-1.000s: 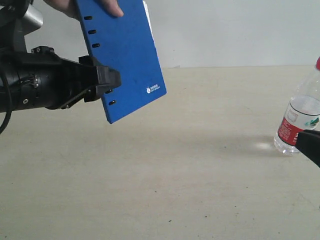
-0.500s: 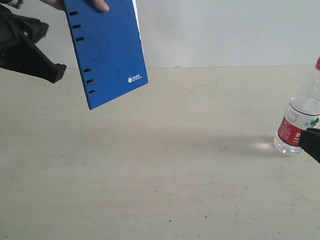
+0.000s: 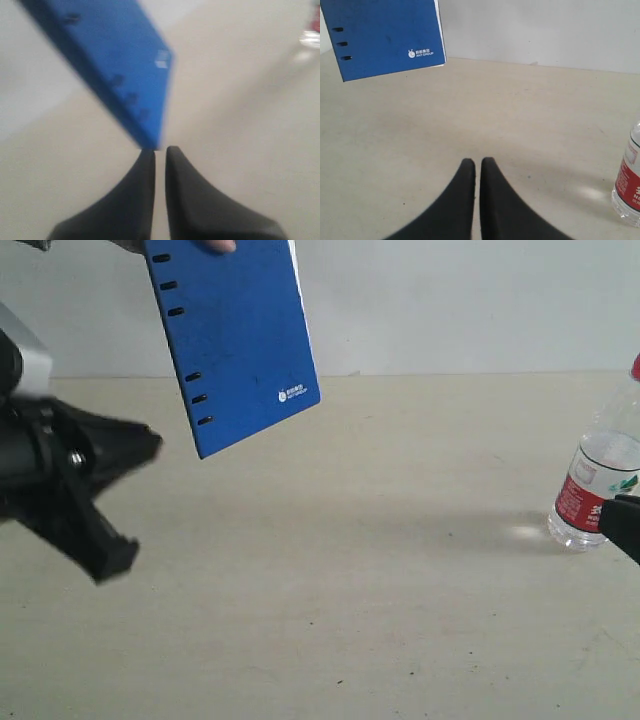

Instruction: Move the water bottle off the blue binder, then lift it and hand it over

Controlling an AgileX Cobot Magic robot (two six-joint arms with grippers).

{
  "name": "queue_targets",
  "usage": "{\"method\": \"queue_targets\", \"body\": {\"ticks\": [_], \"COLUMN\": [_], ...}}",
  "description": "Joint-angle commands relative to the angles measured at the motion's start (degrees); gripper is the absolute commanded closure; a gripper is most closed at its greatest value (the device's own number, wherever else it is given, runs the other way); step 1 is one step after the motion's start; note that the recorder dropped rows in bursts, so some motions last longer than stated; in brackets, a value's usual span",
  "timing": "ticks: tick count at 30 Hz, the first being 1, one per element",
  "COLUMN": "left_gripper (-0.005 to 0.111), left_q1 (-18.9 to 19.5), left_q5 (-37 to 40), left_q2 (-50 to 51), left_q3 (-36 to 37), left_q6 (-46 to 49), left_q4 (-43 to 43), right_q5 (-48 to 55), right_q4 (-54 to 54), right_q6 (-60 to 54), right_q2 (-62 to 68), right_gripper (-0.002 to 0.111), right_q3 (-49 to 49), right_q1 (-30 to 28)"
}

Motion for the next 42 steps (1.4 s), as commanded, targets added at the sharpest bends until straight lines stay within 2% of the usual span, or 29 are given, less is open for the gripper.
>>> {"method": "queue_targets", "body": {"ticks": [1,7,17,19,23,28,34,42], "left_gripper": [0.102,0.102,0.102,0.102,0.102,0.102,0.102,0.102], "left_q1": [-0.2,-0.2,-0.1,1.6,8.2,13.2,14.8,15.4], "left_q5": [19.6,19.3,19.2,19.7,20.6,14.9,8.6,7.4], "left_q2": [-0.3,0.1,0.2,0.8,-2.0,-10.7,-21.7,-29.0], "left_q3": [3.0,7.5,7.7,7.7,7.7,7.7,7.6,7.6], "left_q6": [-3.6,-8.1,-8.1,-8.1,-8.1,-8.1,-8.1,-8.1], "left_q4": [0.2,0.2,0.2,0.2,0.2,0.2,0.2,0.2], "right_q5": [0.6,-0.3,-1.6,-1.7,-1.7,-1.9,-2.0,-2.0], "right_q4": [0.2,0.2,0.2,0.2,0.2,0.2,0.2,0.2], "right_q6": [-0.3,-0.3,-0.3,-0.3,-0.3,-0.3,-0.3,-0.3], "right_q2": [-0.2,-0.2,-0.2,-0.2,-0.2,-0.2,-0.2,-0.2], "right_gripper": [0.109,0.109,0.109,0.109,0.109,0.109,0.109,0.109], "right_q3": [0.1,0.1,0.1,0.1,0.1,0.1,0.1,0.1], "right_q1": [0.0,0.0,0.0,0.0,0.0,0.0,0.0,0.0]}}
